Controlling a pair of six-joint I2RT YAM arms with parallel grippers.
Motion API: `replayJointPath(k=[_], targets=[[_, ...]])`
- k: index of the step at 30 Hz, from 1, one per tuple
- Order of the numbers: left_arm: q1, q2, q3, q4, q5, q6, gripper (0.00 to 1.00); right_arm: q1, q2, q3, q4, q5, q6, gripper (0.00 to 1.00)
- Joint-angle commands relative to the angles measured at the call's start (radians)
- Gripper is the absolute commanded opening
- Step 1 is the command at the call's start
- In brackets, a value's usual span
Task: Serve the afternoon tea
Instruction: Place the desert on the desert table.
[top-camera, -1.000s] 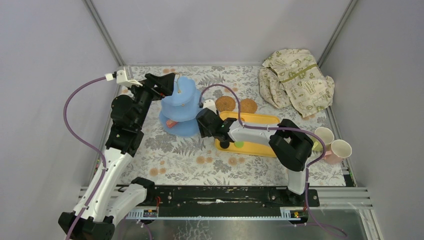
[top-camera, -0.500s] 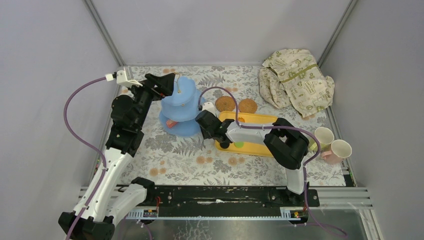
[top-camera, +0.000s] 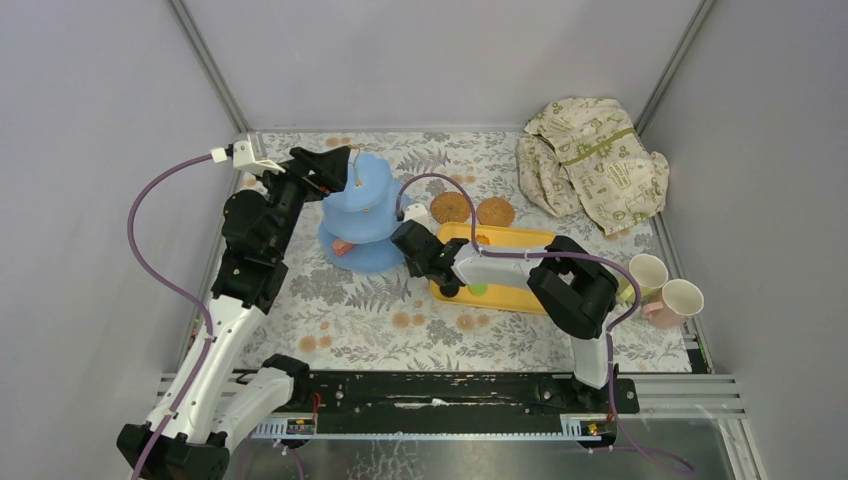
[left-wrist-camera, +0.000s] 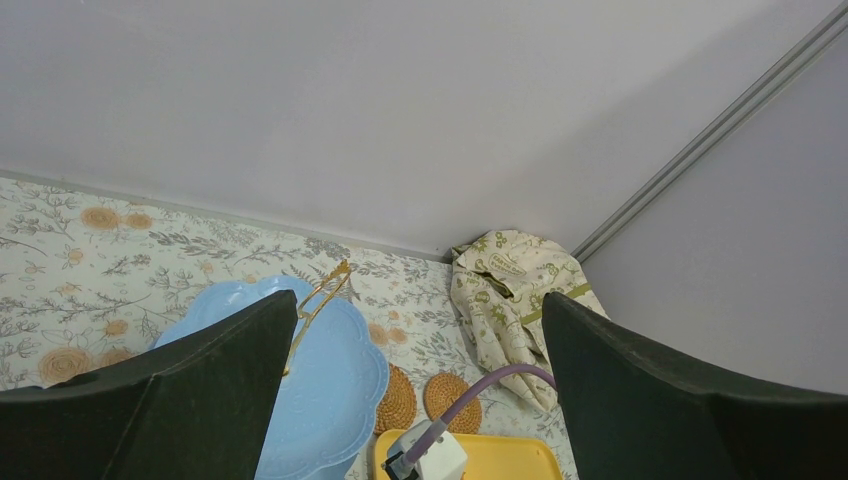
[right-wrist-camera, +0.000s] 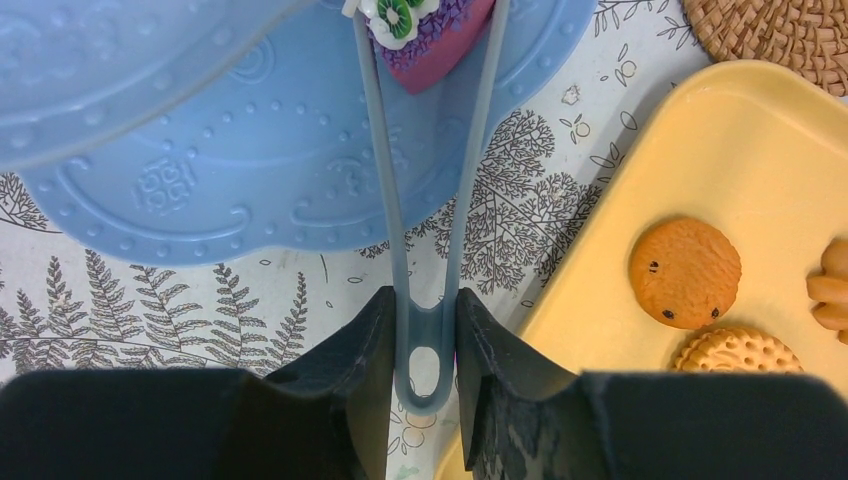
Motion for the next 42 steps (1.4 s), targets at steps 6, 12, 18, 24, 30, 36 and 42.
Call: replayJointPath(k=[6, 12, 18, 24, 30, 36, 42], targets=[[-0.003, -0.008, -0.001, 0.017, -0.011, -0.004, 1.0, 0.003, -0.073, -0.003, 0.005, 0.031, -0.003, 0.31], [-0.003, -0.006, 0.003, 0.016, -0.009, -0.007, 1.0, 0.003, -0.072, 0.009, -0.021, 0.029, 0.002, 0.33], [-0.004, -0.007, 0.007, 0.015, -0.006, -0.008, 1.0, 0.003, -0.078, -0.004, -0.021, 0.024, 0.005, 0.34], [-0.004, -0.009, 0.012, 0.011, -0.004, -0.01, 1.0, 0.003, -0.075, -0.003, -0.027, 0.022, 0.011, 0.37], [-0.004, -0.01, 0.015, 0.009, -0.002, -0.011, 1.0, 0.003, -0.082, -0.01, -0.028, 0.018, 0.01, 0.35], [-0.004, -0.013, 0.015, 0.006, 0.0, -0.016, 1.0, 0.004, -0.104, -0.033, -0.022, 0.015, 0.014, 0.34], [-0.004, -0.016, 0.016, 0.005, 0.001, -0.022, 0.99, 0.006, -0.132, -0.056, -0.022, 0.01, 0.019, 0.33]])
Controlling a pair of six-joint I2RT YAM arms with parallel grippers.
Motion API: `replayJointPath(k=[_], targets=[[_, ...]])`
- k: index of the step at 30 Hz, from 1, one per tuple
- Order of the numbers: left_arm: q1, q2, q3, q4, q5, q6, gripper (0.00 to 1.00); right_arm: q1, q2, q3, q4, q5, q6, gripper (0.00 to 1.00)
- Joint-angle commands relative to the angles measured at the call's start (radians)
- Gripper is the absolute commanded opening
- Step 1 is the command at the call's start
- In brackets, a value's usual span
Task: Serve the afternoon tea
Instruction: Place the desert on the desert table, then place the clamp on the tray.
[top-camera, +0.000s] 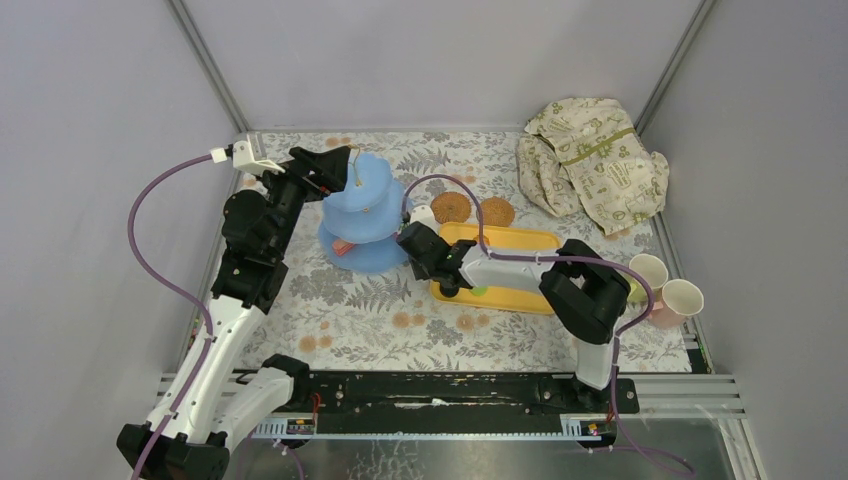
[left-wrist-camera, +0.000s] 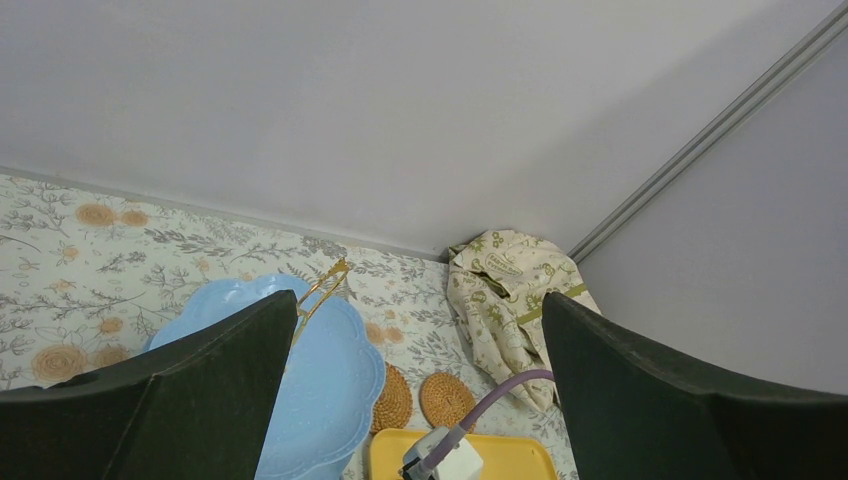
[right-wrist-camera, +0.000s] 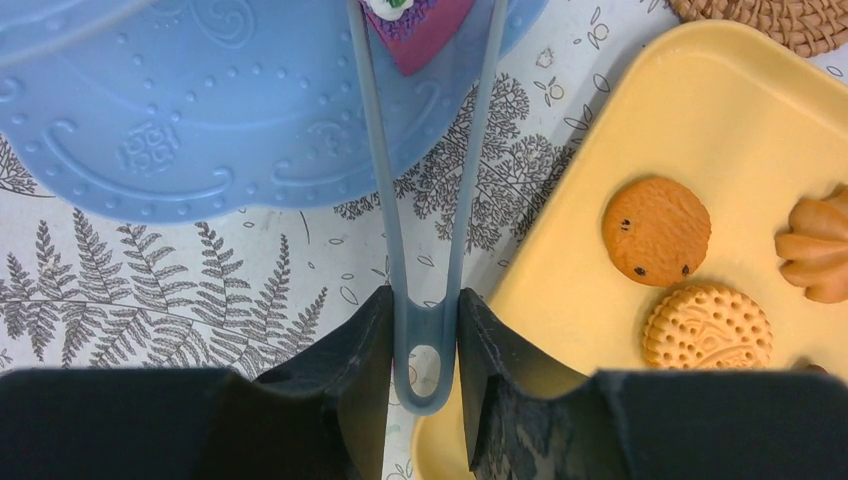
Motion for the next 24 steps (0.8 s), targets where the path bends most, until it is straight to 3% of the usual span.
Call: replayJointPath(k=[1, 24], targets=[[-0.005, -0.017, 0.014, 0.005, 0.0, -0.012, 0.99, 0.005, -0.076, -0.014, 0.006, 0.01, 0.013, 0.33], [-0.003, -0.018, 0.015, -0.004, -0.002, -0.008, 0.99, 0.046, -0.213, -0.132, 0.005, 0.005, 0.033, 0.26]])
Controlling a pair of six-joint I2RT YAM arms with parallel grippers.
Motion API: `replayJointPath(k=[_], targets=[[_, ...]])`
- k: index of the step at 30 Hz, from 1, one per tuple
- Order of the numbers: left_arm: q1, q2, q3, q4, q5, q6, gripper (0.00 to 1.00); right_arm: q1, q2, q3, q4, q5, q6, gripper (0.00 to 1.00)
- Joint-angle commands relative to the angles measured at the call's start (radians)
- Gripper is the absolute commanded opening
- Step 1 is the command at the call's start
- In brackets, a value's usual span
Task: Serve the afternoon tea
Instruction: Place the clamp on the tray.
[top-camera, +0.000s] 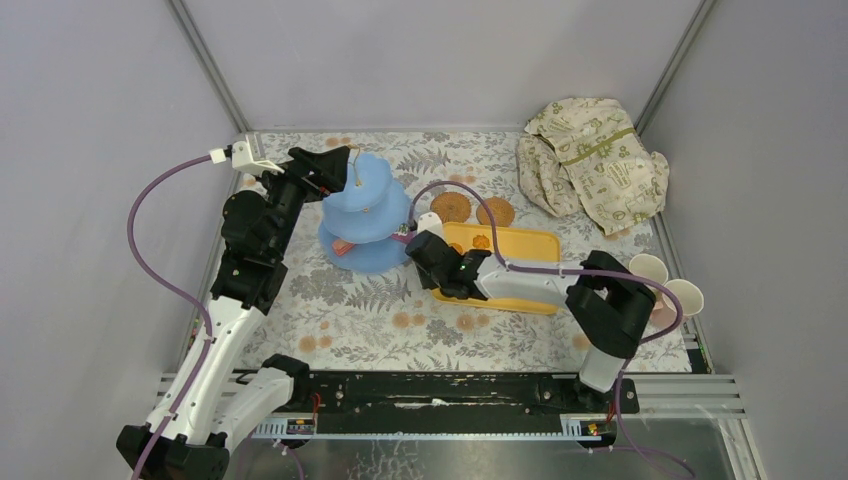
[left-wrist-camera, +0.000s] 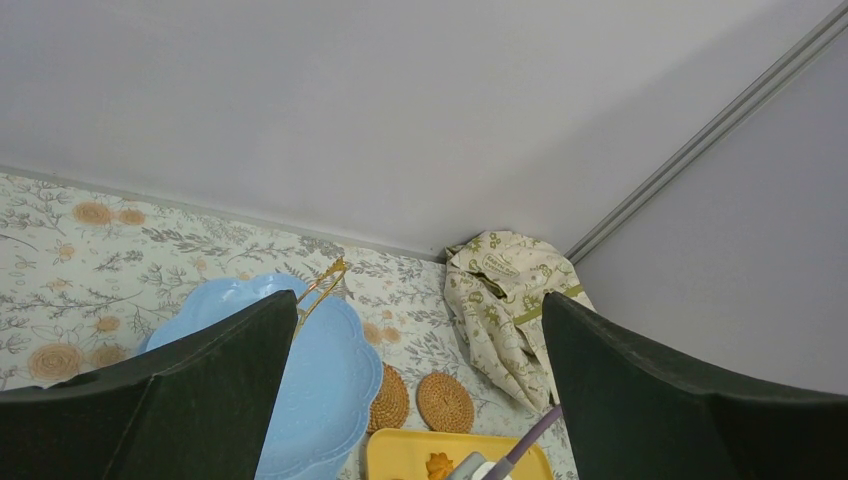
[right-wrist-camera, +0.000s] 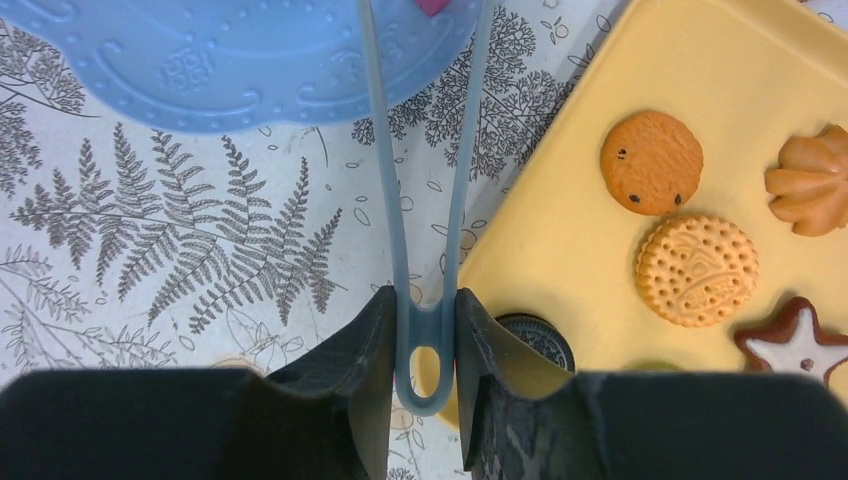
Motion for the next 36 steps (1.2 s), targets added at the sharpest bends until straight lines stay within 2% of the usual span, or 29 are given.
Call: replayJointPath(k=[1, 10, 20, 29, 36], targets=[[-0.004, -0.013, 0.015, -0.003, -0.003, 0.0, 0.99, 0.012, -0.088, -0.024, 0.001, 0.02, 0.026, 0.26], [-0.003, -0.012, 0.008, -0.003, 0.013, 0.003, 0.99, 0.023, -0.222, -0.08, -0.078, 0.085, 0.081, 0.21], [-0.005, -0.022, 0.0, -0.009, 0.063, 0.006, 0.99, 0.026, -0.407, -0.192, -0.274, 0.151, 0.209, 0.21], [-0.007, -0.032, -0.006, -0.013, 0.1, 0.005, 0.99, 0.03, -0.503, -0.251, -0.481, 0.214, 0.354, 0.21], [-0.014, -0.029, -0.014, -0.005, 0.11, 0.003, 0.99, 0.045, -0.529, -0.362, -0.435, 0.189, 0.422, 0.21]])
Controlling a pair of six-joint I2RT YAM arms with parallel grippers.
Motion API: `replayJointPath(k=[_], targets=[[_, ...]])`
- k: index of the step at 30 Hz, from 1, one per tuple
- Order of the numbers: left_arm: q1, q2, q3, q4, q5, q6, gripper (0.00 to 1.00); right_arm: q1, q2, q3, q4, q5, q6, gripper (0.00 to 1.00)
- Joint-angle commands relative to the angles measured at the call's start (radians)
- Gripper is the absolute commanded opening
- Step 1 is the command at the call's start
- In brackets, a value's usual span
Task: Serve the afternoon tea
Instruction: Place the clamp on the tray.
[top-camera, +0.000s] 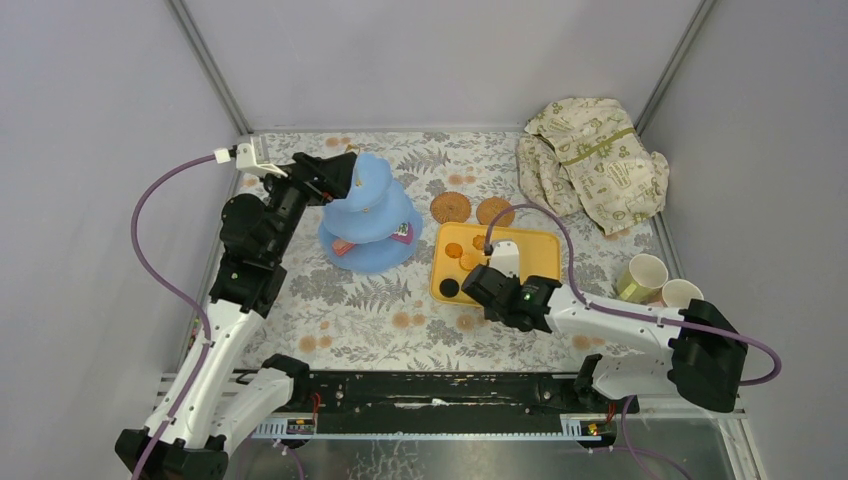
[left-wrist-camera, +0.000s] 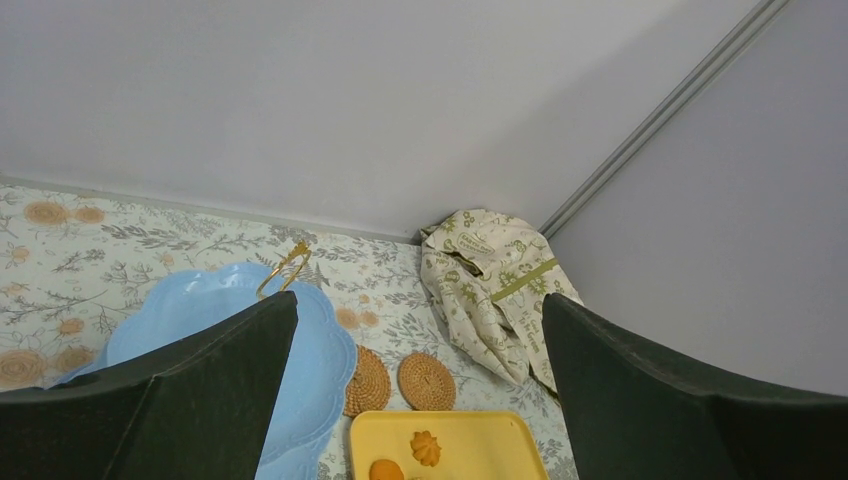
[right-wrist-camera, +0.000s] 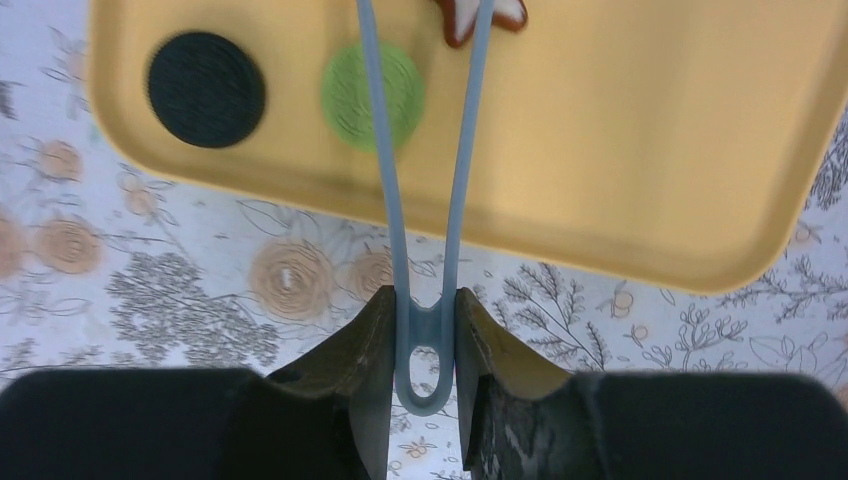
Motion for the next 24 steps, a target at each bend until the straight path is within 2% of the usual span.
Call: replayJointPath(k=[1, 7, 15, 24], targets=[[-0.01, -0.009, -0.009, -0.002, 0.023, 0.003, 0.99, 0.024, -0.033, -0.057, 0.018, 0.035, 0.077, 0.21], [-0.011, -0.003, -0.019, 0.006, 0.023, 0.005, 0.99, 0.038, 0.001, -0.109, 0.097, 0.025, 0.093, 0.21], [-0.012, -0.002, -0.046, 0.016, 0.023, 0.009, 0.99, 0.061, 0.084, -0.171, 0.16, 0.062, 0.176, 0.35], [-0.014, -0.003, -0.05, 0.009, 0.025, 0.011, 0.99, 0.136, 0.093, -0.19, 0.154, 0.118, 0.242, 0.39]])
